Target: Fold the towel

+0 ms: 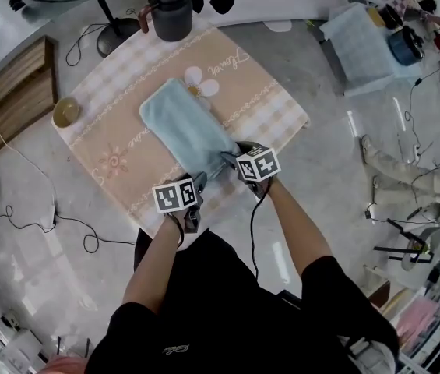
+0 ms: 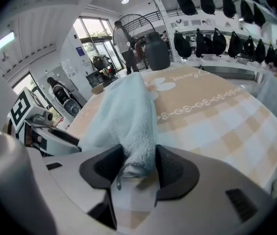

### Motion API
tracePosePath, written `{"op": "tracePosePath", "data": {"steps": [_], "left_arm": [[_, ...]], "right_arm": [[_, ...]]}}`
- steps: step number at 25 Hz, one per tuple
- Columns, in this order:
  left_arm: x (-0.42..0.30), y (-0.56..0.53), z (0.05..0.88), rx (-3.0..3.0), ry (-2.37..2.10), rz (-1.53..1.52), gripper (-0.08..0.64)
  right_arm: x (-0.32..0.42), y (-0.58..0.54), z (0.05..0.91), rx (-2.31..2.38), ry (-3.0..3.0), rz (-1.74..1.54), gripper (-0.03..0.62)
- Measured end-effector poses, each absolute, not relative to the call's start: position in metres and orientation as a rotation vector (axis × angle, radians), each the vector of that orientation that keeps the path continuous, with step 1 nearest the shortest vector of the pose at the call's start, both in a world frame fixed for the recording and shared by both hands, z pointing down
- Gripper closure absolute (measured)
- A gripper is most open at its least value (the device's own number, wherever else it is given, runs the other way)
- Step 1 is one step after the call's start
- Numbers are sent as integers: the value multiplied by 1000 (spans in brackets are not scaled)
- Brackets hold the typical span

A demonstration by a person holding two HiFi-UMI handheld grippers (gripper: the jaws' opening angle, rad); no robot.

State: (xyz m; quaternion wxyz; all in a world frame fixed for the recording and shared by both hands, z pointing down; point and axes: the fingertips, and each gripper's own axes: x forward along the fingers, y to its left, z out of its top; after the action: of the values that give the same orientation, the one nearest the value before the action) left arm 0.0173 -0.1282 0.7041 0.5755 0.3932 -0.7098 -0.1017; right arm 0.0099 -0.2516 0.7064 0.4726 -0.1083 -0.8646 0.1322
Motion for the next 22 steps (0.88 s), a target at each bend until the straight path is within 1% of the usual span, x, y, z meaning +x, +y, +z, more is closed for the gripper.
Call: {"op": "tracePosePath", "data": {"steps": [2,5,7,8,13,22], "left_arm": [[18,-126,706,923,-1675,-185,347],[20,-124,707,936,-1685,-116,404],[21,-125,705,945,-1688,-120,495],[22,-124,703,946,-1693,-120,503],[28,-107,699,981,-1696,-54,514],[44,-41,691,1002,-1671,-22,515]], "right_arm": [[12,-246,707,-277,-2104,326,423],[16,-239,707,-294,-2099,311,437],[19,-234,706,-299,-2098,318,453],[21,-231,706,-301,-2098,318,458],[36,-211,703,-314,-2091,350,472],[76,-139,695,-360,-2078,490,472]]}}
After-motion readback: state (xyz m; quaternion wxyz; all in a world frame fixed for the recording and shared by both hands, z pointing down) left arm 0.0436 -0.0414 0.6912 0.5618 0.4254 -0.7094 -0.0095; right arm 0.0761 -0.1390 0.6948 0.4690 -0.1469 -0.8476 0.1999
